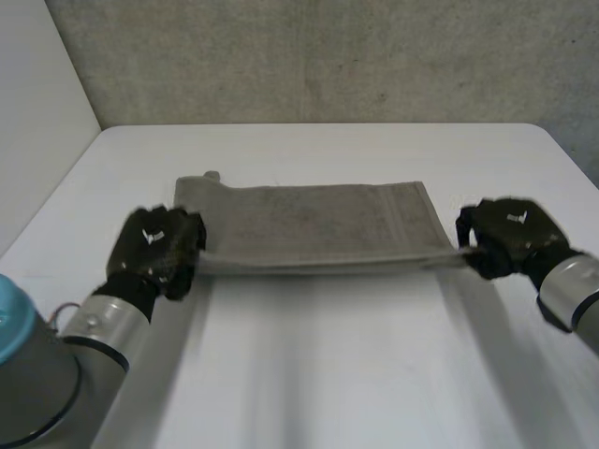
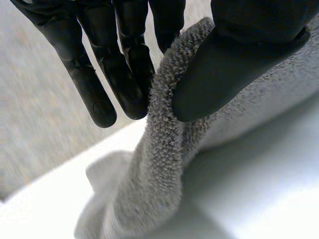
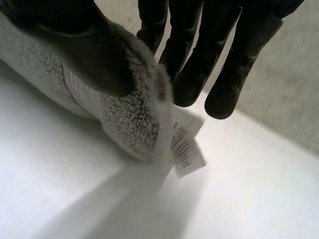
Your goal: Fold the towel.
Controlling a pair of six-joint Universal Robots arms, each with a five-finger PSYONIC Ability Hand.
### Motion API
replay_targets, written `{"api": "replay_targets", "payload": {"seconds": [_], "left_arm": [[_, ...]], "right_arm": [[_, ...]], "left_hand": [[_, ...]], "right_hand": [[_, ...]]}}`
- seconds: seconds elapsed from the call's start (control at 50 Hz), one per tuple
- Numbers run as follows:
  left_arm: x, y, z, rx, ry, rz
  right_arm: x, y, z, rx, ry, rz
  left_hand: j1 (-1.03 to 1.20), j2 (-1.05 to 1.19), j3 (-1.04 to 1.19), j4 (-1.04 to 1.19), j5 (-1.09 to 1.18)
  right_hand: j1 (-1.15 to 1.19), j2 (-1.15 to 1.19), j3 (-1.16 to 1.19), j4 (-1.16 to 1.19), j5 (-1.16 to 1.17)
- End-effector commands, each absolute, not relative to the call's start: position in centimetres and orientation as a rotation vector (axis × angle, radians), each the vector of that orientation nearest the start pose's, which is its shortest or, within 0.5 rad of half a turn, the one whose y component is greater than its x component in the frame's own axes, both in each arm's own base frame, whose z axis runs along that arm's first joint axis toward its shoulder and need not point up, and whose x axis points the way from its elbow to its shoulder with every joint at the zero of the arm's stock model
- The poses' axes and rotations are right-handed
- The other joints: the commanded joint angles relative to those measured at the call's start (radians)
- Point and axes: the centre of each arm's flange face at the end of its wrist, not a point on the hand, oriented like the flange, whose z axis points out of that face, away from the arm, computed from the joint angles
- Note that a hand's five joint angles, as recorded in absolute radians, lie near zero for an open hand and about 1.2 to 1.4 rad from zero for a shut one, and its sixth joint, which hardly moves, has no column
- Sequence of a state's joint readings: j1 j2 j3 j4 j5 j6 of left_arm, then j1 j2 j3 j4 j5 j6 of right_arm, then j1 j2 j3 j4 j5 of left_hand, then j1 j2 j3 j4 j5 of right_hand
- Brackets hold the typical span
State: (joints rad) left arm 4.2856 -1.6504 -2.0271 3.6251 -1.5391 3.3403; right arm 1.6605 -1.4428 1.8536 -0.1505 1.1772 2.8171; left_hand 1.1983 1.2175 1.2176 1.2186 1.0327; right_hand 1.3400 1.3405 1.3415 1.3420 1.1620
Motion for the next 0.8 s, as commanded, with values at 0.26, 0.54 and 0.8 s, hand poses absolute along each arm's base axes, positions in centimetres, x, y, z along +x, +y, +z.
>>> {"api": "replay_targets", "payload": {"seconds": [0.26,0.54,0.8], "left_arm": [[-24.8,-19.6,34.1,0.794,2.007,-2.607],[-28.5,-28.2,23.7,0.914,2.405,-2.141],[-32.1,-35.8,34.0,0.740,1.868,-2.716]], "right_arm": [[19.5,-25.1,38.8,-1.030,1.971,-2.158],[23.6,-31.6,28.6,-1.445,2.310,-1.647],[27.8,-39.1,39.2,-1.032,1.746,-2.700]], "left_hand": [[0.198,0.179,0.179,0.178,0.189],[0.198,0.179,0.179,0.178,0.189],[0.198,0.179,0.179,0.178,0.189]], "right_hand": [[0.056,0.056,0.055,0.054,0.060],[0.056,0.056,0.055,0.054,0.060],[0.056,0.056,0.055,0.054,0.060]]}}
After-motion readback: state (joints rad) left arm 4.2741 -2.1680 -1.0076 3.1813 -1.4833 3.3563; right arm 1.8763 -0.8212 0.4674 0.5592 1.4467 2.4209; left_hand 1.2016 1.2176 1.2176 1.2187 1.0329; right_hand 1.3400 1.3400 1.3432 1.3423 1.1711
